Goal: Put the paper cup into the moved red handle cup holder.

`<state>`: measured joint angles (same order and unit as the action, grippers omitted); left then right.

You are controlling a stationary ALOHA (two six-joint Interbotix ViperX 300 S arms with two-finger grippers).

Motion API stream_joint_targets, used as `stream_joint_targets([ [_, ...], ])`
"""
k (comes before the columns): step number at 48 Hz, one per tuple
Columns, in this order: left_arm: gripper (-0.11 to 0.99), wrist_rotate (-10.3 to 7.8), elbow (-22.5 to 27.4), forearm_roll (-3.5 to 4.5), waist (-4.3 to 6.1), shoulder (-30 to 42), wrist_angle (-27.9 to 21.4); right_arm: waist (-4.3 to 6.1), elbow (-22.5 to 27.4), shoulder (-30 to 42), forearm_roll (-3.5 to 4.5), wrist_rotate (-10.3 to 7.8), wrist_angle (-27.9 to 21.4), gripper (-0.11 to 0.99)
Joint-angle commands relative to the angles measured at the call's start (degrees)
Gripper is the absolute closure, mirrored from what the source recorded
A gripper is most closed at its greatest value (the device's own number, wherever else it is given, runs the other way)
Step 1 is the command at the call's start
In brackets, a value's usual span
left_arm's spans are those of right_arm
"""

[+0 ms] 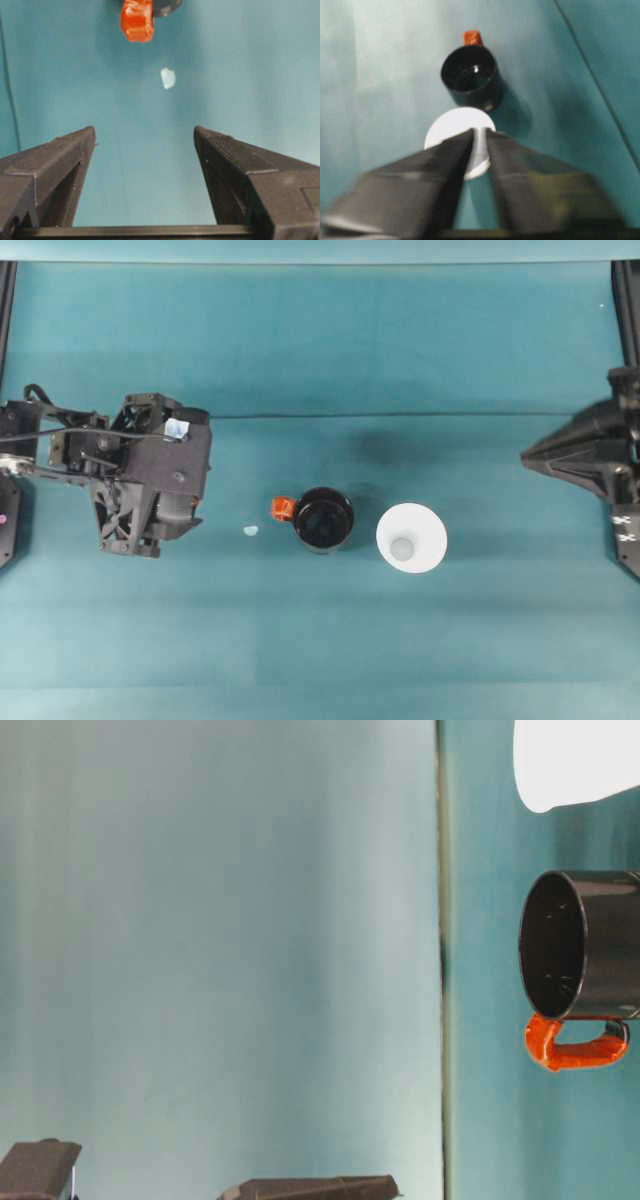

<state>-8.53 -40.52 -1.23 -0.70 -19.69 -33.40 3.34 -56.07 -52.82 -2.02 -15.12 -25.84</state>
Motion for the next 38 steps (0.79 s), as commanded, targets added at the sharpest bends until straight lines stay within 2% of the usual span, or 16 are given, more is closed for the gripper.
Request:
stream_joint_targets([
  [1, 0.03, 0.09, 0.18, -0.09, 0.09, -1.23, 0.18, -0.09, 2.81, 6.86, -0.09, -0.62, 0.09, 0.76],
  [6, 0.03, 0.18, -0.44, -0.09, 0.09, -1.85, 0.18, -0.44, 3.87, 9.14, -0.18, -0.70, -0.53, 0.52],
  [9, 0.03, 0.18, -0.79, -0.26, 0.09, -2.20, 0.18, -0.62, 4.57, 10.55, -0.26, -0.88, -1.67, 0.32],
  [13, 0.03, 0.18, -1.23, -0.09, 0.09, -2.64, 0.18, -0.62, 5.89, 12.57, -0.26, -0.88, -4.31, 0.09],
  [16, 0.03, 0.26, -1.41, -0.26, 0.09, -2.90, 0.09, -0.70, 7.03, 14.33, -0.26, -0.79, -6.42, -0.02],
  [27, 0.03, 0.26, -2.02, -0.09, 0.09, -3.52, 0.09, -0.35, 12.30, 23.20, 0.09, -0.62, -13.01, 0.01],
  [28, 0.03, 0.26, -2.02, -0.09, 0.09, -3.52, 0.18, -0.26, 12.92, 24.08, 0.09, -0.62, -13.45, 0.01],
  [33, 0.03, 0.26, -2.29, -0.09, 0.09, -3.69, 0.18, 0.35, 15.38, 28.39, 1.14, -0.53, -15.03, 0.01],
  [38, 0.03, 0.26, -2.29, -0.09, 0.09, -3.78, 0.18, 1.14, 17.40, 32.78, 1.14, -0.53, -15.73, 0.01],
])
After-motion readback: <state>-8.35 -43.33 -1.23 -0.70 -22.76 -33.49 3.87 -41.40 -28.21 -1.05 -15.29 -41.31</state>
